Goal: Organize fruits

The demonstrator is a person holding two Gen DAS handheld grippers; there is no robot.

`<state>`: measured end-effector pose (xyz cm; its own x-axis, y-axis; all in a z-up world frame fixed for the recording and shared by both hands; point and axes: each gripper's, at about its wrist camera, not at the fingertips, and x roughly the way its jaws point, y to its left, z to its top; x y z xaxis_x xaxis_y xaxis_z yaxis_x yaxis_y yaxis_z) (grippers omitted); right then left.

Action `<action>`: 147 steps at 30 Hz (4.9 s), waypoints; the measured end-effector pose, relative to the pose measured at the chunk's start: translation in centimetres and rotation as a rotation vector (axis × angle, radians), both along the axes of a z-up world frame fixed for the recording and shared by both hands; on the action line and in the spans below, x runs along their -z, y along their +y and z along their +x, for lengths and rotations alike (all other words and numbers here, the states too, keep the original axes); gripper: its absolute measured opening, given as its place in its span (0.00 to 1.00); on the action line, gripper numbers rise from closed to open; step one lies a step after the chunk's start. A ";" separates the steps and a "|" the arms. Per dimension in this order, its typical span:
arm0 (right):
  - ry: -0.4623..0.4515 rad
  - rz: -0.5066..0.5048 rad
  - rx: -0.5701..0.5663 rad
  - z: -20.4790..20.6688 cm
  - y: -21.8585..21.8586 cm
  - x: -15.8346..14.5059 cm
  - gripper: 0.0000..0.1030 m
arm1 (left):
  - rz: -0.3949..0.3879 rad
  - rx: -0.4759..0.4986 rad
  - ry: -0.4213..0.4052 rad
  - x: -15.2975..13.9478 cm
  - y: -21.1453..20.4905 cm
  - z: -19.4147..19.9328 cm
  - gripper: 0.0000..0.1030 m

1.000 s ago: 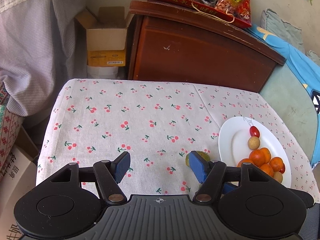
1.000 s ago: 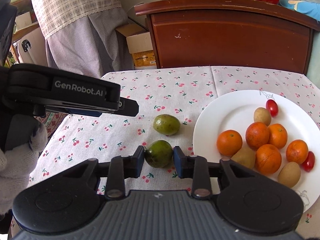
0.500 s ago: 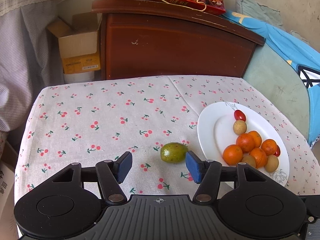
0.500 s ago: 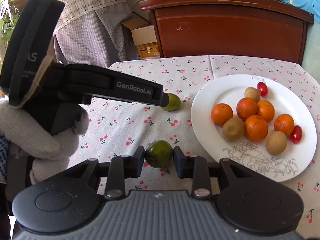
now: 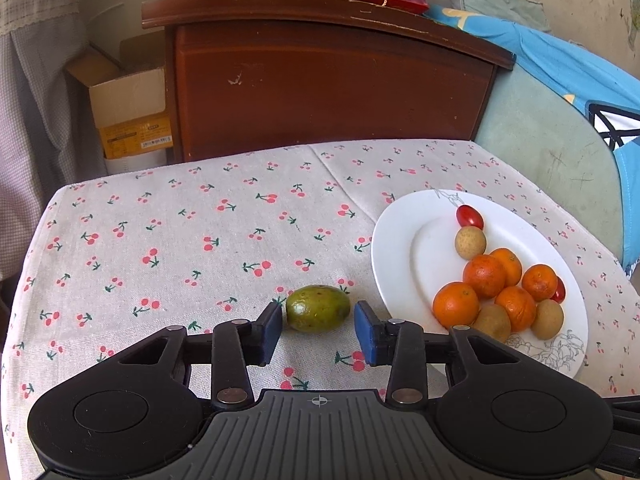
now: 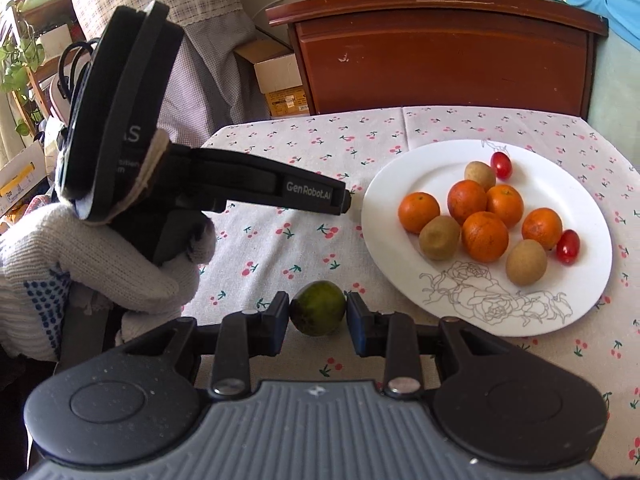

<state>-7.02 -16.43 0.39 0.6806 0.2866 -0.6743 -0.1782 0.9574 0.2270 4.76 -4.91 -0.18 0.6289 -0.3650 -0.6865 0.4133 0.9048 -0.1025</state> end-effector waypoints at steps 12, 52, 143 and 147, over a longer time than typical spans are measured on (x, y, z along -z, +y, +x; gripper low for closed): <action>-0.067 0.044 0.042 -1.1 -2.0 -2.5 0.31 | -0.081 -0.026 -0.095 -3.2 0.5 -0.7 0.31; -0.111 0.140 0.464 4.7 -12.9 -0.3 0.33 | -0.115 0.031 -0.009 -1.4 -6.1 0.3 0.32; 0.154 -0.059 0.542 -0.4 -11.3 -3.1 0.93 | 0.280 -0.237 0.064 -5.7 -6.6 -7.1 0.85; 0.152 -0.063 0.539 -0.4 -11.2 -3.1 0.93 | 0.279 -0.237 0.066 -5.7 -6.4 -7.0 0.85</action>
